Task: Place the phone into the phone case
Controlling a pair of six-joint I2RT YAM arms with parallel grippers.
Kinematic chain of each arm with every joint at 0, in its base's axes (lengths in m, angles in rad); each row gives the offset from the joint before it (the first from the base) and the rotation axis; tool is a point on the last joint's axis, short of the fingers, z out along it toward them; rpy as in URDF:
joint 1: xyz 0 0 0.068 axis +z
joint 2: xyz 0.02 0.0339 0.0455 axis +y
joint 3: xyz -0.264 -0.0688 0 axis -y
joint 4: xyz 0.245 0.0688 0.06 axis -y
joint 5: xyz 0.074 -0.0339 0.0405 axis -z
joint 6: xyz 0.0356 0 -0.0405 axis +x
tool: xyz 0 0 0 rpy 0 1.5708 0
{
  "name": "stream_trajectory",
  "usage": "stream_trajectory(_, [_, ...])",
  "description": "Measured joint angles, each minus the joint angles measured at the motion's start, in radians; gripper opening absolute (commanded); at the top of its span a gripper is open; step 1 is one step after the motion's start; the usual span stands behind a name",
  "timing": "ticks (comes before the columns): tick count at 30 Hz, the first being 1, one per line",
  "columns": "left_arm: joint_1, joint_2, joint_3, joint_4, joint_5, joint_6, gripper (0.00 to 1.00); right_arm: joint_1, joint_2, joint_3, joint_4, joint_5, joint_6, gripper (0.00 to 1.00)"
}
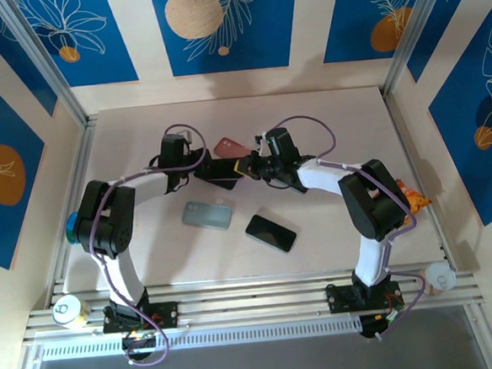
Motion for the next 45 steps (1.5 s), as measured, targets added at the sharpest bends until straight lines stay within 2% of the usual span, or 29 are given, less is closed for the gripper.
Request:
stream_trajectory(11, [0.000,0.020,-0.039,0.032,0.000,-0.004,0.53,-0.040,0.016,-0.011,-0.004,-0.001,0.003,0.00])
stream_trajectory(23, [-0.028,0.014,-0.121,0.079,0.002,-0.021,0.53,-0.069,-0.018,-0.116,0.007,-0.026,0.002,0.00])
stream_trajectory(31, [-0.082,-0.067,-0.209,0.091,0.030,-0.085,0.53,-0.151,-0.105,-0.183,-0.083,-0.085,-0.048,0.00])
stream_trajectory(39, [-0.093,-0.232,-0.242,0.036,0.037,-0.124,0.55,-0.260,-0.202,-0.213,-0.191,-0.134,-0.134,0.00])
stream_trajectory(45, [-0.092,-0.215,-0.162,-0.019,0.026,-0.080,0.53,-0.242,-0.233,-0.196,-0.185,-0.167,-0.164,0.00])
